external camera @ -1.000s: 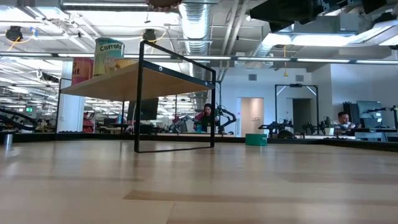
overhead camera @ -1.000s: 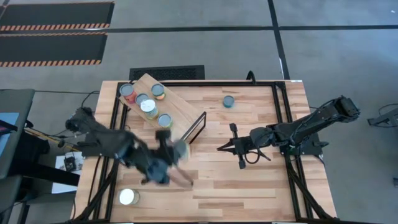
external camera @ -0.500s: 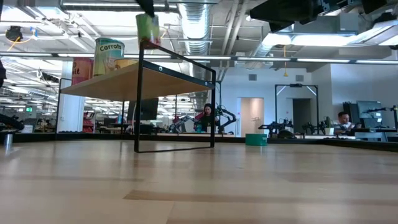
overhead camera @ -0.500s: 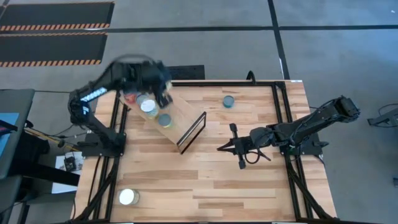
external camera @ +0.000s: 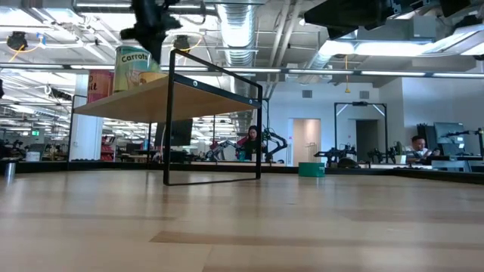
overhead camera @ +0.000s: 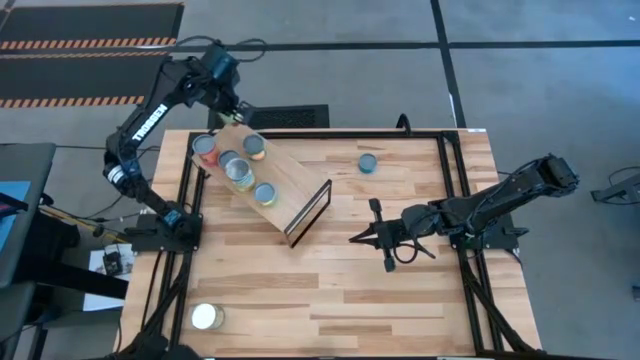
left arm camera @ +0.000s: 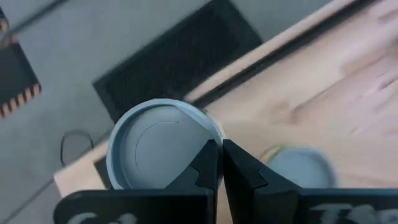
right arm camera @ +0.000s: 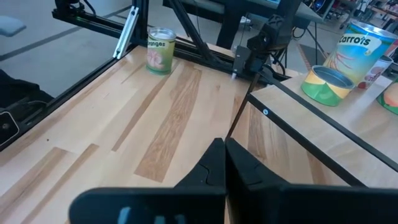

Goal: Pick and place cans onto a shelf
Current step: Put the canned spaghetti sauce on the shelf

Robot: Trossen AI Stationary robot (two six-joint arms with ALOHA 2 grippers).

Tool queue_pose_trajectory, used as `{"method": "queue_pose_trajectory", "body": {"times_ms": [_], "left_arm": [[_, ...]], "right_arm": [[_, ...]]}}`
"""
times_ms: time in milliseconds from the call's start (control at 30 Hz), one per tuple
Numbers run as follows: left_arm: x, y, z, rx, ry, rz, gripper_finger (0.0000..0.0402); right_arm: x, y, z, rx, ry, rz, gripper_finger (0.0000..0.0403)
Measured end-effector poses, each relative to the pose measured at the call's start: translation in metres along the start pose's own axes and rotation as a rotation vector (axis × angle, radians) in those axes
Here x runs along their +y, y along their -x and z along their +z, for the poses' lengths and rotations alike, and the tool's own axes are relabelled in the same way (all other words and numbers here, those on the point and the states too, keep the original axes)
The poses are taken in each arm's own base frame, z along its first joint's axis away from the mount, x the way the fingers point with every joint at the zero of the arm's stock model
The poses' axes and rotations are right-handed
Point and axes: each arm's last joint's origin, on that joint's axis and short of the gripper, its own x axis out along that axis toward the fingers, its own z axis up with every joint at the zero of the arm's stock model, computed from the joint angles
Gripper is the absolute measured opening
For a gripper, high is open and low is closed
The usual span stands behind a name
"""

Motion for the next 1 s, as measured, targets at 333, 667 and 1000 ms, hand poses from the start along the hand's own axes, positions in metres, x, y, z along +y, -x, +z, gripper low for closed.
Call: {"method": "queue_pose_trajectory", "body": {"times_ms": [333,667,1000], "left_arm": [[0.004,-0.039,-0.017,0.110,0.006,-0.001,0.0000],[0.006,-0.034,-0.026,0.106,0.035,-0.035,0.0000],[-0.004,-0.031,-0.027,0.104,0.037,-0.065,0.0000]], "right_arm": [[0.000,0.000,0.000,0.000,-0.003,-0.001,0.0008],[0.000,0.000,0.000,0.000,-0.005,-0.001,0.0009],[0.000,0.000,0.000,0.000,-0.007,-0.002,0.0010]]}}
